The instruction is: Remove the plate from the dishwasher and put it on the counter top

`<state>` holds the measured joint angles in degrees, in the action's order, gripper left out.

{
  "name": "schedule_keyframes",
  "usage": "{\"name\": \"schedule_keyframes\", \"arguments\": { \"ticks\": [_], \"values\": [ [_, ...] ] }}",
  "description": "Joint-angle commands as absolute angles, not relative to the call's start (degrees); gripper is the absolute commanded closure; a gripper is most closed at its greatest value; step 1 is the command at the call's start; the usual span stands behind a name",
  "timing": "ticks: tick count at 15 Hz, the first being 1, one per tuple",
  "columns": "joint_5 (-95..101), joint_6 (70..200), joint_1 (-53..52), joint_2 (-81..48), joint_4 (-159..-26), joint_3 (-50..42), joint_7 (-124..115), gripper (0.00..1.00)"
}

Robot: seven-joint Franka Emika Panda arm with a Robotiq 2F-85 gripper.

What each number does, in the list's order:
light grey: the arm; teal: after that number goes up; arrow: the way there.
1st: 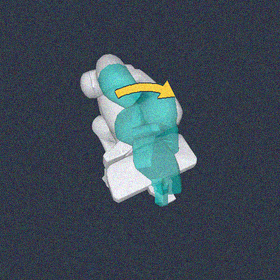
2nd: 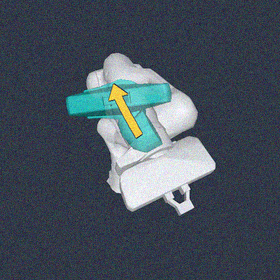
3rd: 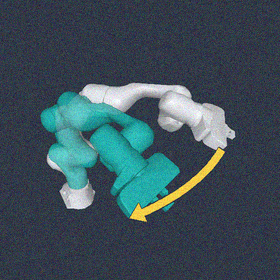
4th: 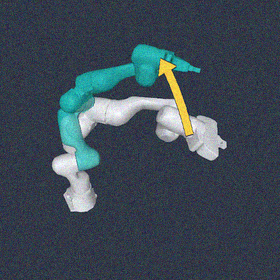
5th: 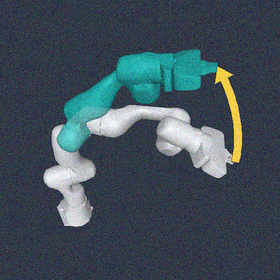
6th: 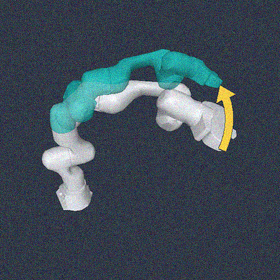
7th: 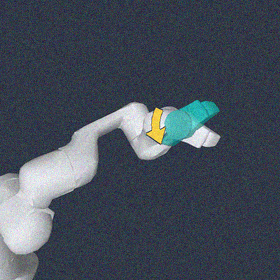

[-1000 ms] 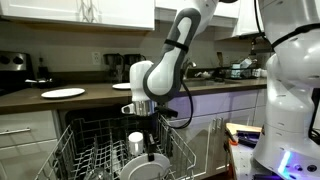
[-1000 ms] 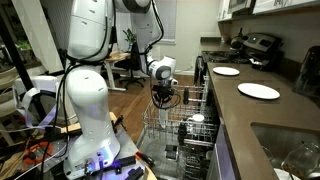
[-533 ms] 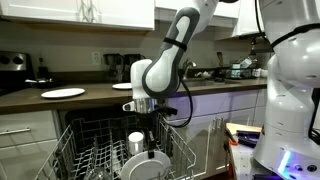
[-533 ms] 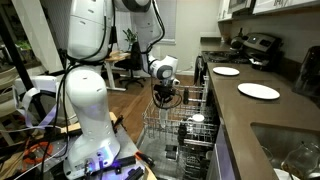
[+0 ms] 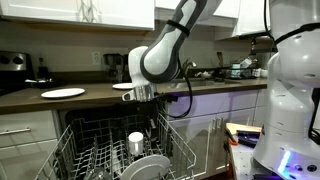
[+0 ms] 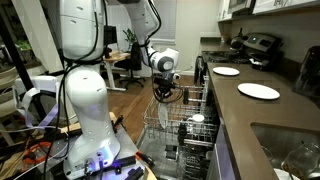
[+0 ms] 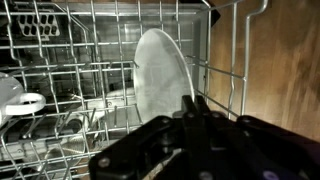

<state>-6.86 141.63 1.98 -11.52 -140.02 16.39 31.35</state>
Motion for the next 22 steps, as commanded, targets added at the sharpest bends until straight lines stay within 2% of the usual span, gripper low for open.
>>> {"name": "schedule_keyframes", "arguments": {
  "ticks": [1, 2, 10, 14, 22],
  "values": [
    [-8.4, 137.9, 0.5, -7.4, -140.2, 14.6, 32.8, 0.93],
    [-7.3, 137.8, -0.1, -7.0, -140.2, 13.9, 31.2, 0.74],
    [4.2, 148.0, -6.0, -7.3, -139.7, 10.6, 17.7, 0.24],
    [2.7, 152.8, -7.0, -8.8, -139.3, 11.0, 15.9, 0.01],
    [3.1, 152.6, -7.0, -10.3, -139.7, 11.0, 16.4, 0.0]
  ]
}}
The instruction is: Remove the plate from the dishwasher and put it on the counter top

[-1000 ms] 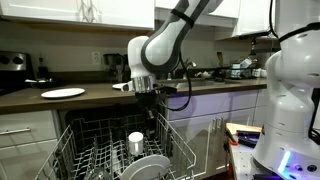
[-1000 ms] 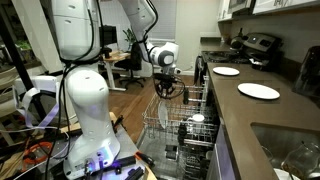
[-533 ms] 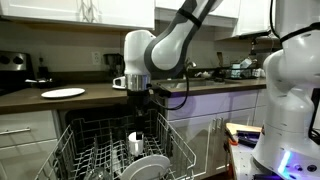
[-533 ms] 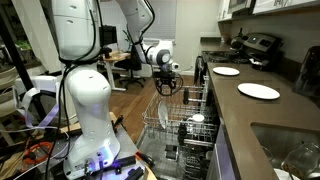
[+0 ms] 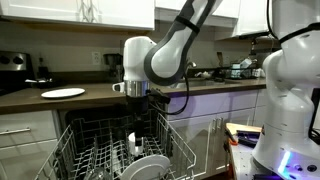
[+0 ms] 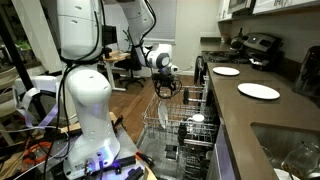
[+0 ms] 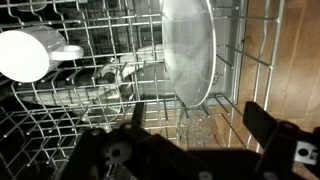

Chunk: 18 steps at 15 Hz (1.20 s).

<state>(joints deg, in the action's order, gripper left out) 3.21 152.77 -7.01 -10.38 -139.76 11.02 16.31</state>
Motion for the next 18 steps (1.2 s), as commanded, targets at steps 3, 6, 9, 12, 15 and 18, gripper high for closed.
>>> {"name": "schedule_keyframes", "arguments": {
  "ticks": [3, 6, 9, 12, 15, 18],
  "values": [
    [4.6, 153.0, -7.6, -11.8, -139.2, 10.3, 14.5, 0.0],
    [3.1, 153.4, -7.1, -12.8, -138.9, 10.9, 16.0, 0.0],
    [2.1, 153.3, -6.8, -14.1, -138.4, 11.6, 17.4, 0.0],
    [0.4, 152.5, -6.2, -15.4, -137.8, 12.5, 18.7, 0.0],
    [-0.9, 152.9, -5.7, -16.9, -137.3, 13.4, 19.5, 0.0],
    [-2.4, 152.6, -5.2, -18.4, -136.6, 14.4, 20.5, 0.0]
  ]
}}
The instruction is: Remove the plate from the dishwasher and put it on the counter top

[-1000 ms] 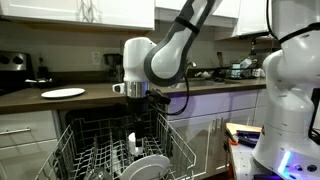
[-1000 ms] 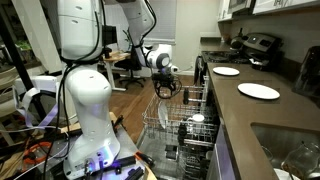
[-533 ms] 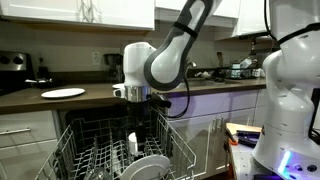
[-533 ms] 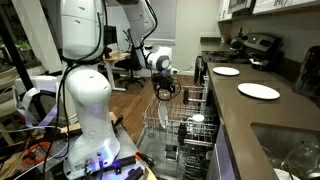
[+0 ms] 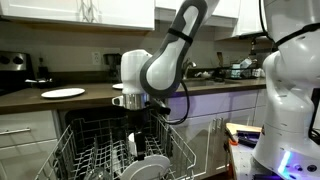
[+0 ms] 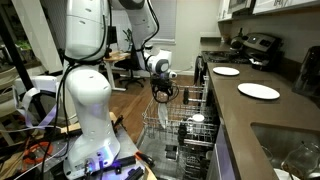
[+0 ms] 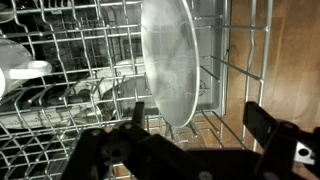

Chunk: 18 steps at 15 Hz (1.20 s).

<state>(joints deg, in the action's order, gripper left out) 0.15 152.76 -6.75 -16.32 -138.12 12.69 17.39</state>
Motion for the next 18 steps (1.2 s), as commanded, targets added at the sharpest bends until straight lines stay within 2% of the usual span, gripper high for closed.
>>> {"name": "schedule_keyframes", "arguments": {
  "ticks": [1, 5, 7, 10, 17, 18],
  "values": [
    [-2.8, 152.3, -5.1, -19.0, -136.4, 14.7, 20.9, 0.0],
    [-1.4, 150.7, -5.4, -21.2, -135.7, 14.1, 20.0, 0.0],
    [-2.3, 150.8, -4.3, -22.4, -135.6, 14.9, 21.8, 0.14],
    [-3.6, 151.0, -2.1, -23.9, -135.4, 16.5, 24.7, 0.47],
    [-5.4, 149.3, 2.0, -24.3, -135.4, 18.7, 29.1, 0.93],
    [-6.1, 149.0, 2.8, -24.3, -135.3, 19.3, 30.4, 0.96]
  ]
}}
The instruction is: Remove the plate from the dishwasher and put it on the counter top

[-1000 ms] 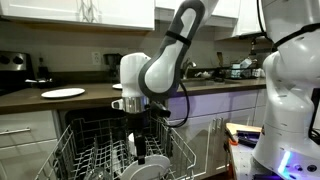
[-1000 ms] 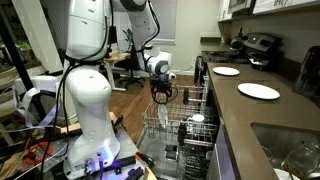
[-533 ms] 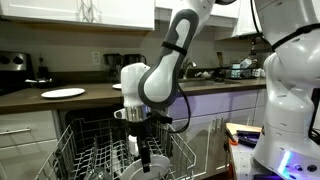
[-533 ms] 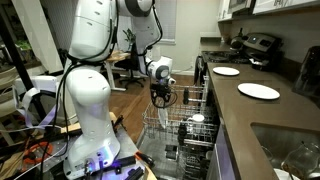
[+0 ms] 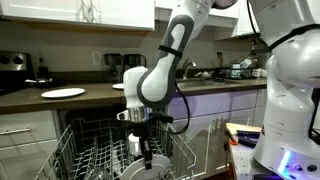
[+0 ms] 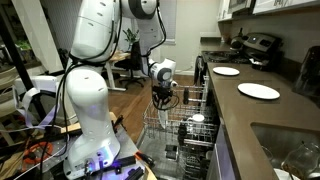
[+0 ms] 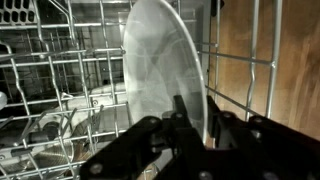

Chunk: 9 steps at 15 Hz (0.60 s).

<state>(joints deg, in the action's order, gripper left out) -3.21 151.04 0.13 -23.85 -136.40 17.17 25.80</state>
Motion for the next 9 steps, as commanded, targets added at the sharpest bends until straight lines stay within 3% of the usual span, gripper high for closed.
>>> {"name": "schedule_keyframes", "arguments": {
  "ticks": [1, 9],
  "values": [
    [-6.8, 148.7, 3.5, -24.2, -135.3, 19.7, 31.6, 0.98],
    [-11.7, 144.1, 7.5, -21.6, -135.0, 20.8, 39.7, 0.96]
  ]
}}
